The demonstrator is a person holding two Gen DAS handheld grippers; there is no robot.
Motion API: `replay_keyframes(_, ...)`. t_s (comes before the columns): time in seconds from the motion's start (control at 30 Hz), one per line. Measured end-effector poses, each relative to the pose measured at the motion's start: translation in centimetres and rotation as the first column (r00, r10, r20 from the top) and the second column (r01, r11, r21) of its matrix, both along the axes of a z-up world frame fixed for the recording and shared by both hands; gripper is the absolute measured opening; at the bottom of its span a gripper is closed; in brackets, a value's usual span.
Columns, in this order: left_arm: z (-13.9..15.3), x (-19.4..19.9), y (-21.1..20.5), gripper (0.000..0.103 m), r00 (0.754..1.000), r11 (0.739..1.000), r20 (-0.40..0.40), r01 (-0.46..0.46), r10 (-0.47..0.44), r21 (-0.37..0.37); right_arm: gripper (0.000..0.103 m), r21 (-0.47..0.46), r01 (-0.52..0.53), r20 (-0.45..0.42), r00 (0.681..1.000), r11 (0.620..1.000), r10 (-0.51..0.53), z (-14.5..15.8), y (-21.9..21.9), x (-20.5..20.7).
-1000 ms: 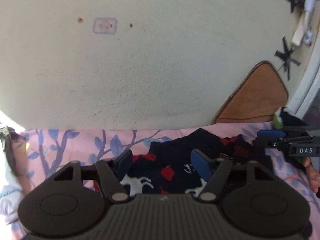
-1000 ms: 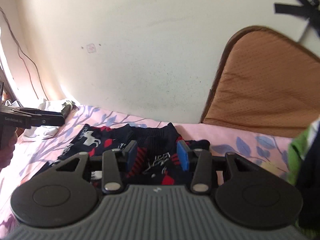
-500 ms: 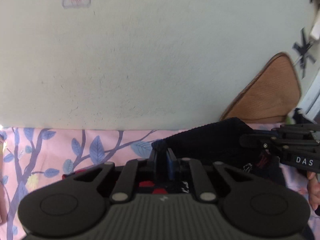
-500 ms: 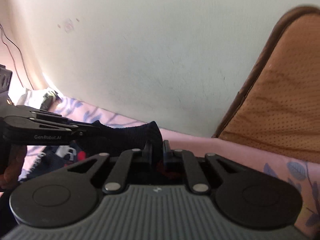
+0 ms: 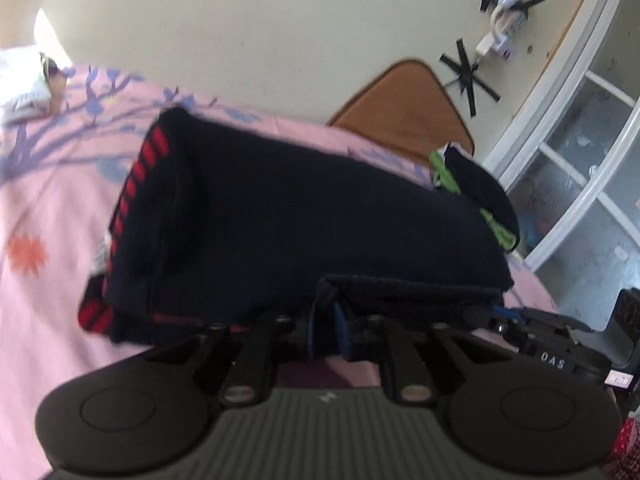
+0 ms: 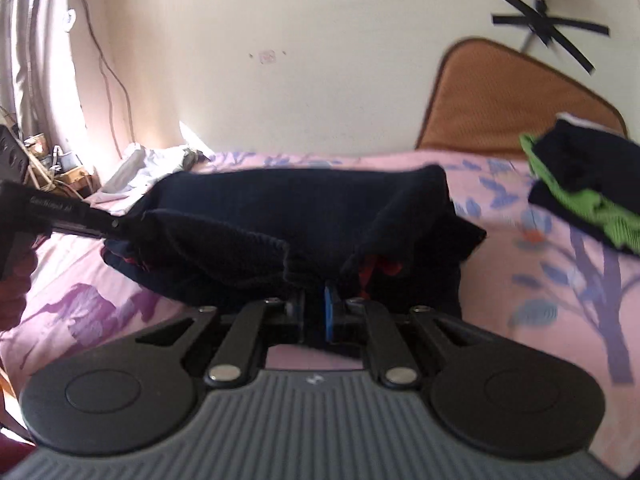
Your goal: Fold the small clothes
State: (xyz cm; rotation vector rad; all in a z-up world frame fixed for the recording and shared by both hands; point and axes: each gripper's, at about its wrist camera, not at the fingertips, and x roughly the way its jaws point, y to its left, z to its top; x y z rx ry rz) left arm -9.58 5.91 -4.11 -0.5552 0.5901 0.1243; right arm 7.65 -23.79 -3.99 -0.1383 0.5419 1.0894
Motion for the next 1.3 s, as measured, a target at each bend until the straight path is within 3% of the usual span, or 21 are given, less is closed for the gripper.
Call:
replay_keyframes(0.07, 0.2, -1.5, 0.1, 0.014, 1.000, 0.999, -0.005, 0.009, -0.009, 0.041, 0.023, 0.021, 0.033, 0.014, 0.999, 0.999, -0.033, -0.6, -0.2, -0.9)
replay_keyframes(0.1, 0.9, -2.1, -0.1, 0.021, 1.000, 0.998, 0.000, 0.013, -0.013, 0.062, 0.030, 0.012, 0.031, 0.010, 0.999, 0.999, -0.031, -0.1, -0.2, -1.2)
replay_keyframes(0.13, 1.7, -3.1, -0.5, 0.029, 0.999, 0.996, 0.029, 0.010, -0.013, 0.091, 0.047, 0.012, 0.004, -0.013, 1.000, 1.000, -0.003, 0.6, -0.6, -1.4)
replay_keyframes(0.17, 2.5, -4.0, -0.7, 0.031, 0.998, 0.994, 0.059, 0.008, -0.014, 0.113, 0.050, 0.037, -0.034, -0.031, 0.999, 0.999, 0.035, 1.2, -1.1, -1.5)
replay_keyframes(0.3, 5.8, -5.8, 0.7, 0.033, 0.987, 0.995, 0.162, -0.037, 0.021, 0.093, 0.049, 0.123, -0.108, -0.001, 0.994, 0.986, 0.109, 3.7, -1.9, -1.8)
replay_keyframes(0.4, 7.2, -2.9, 2.2, 0.033, 0.982, 0.992, 0.178, -0.080, 0.061, 0.102, 0.049, 0.179, -0.059, 0.023, 0.998, 0.982, 0.056, 5.7, -0.2, -0.2)
replay_keyframes(0.5, 6.6, 1.5, 4.0, 0.033, 0.985, 0.986, 0.143, -0.116, 0.099, 0.115, 0.053, 0.193, 0.045, 0.053, 0.997, 0.980, -0.056, 6.5, 4.0, 1.3)
replay_keyframes(0.6, 4.2, 4.9, 6.1, 0.032, 0.985, 0.978, 0.041, -0.171, 0.167, 0.117, 0.054, 0.155, 0.033, 0.040, 0.998, 0.987, -0.040, 5.3, 8.4, 3.2)
replay_keyframes(0.67, 2.0, 5.7, 7.6, 0.028, 0.976, 0.973, -0.042, -0.210, 0.214, 0.095, 0.054, 0.042, 0.083, 0.000, 0.997, 0.996, -0.083, 2.8, 10.2, 5.0)
replay_keyframes(0.73, 0.1, 4.9, 8.7, 0.012, 0.973, 0.970, -0.024, -0.228, 0.230, 0.086, 0.055, -0.046, 0.127, -0.037, 0.991, 0.991, -0.129, -0.1, 9.9, 6.8)
replay_keyframes(0.8, -0.5, 4.1, 9.3, 0.011, 0.975, 0.973, -0.001, -0.224, 0.224, 0.056, 0.055, 0.037, 0.116, -0.094, 0.989, 0.993, -0.112, -1.9, 7.5, 7.6)
replay_keyframes(0.87, -0.4, 4.0, 9.5, 0.011, 0.974, 0.973, -0.002, -0.226, 0.226, 0.048, 0.054, 0.050, 0.140, -0.095, 0.986, 0.989, -0.134, -1.8, 6.6, 6.9)
replay_keyframes(0.97, -0.2, 4.3, 8.2, 0.011, 0.972, 0.963, -0.001, -0.234, 0.236, 0.134, 0.054, 0.039, 0.156, -0.049, 0.987, 0.987, -0.154, -1.7, 6.7, 5.6)
replay_keyframes(1.13, 0.0, 5.0, 5.5, 0.012, 0.965, 0.916, -0.006, -0.248, 0.263, 0.315, 0.054, 0.067, 0.161, -0.084, 0.984, 0.985, -0.155, -1.6, 6.1, 6.2)
replay_keyframes(1.3, 0.1, 5.0, 4.8, 0.012, 0.963, 0.900, -0.003, -0.250, 0.269, 0.357, 0.055, 0.044, 0.187, -0.037, 0.982, 0.981, -0.185, -1.5, 6.4, 5.0)
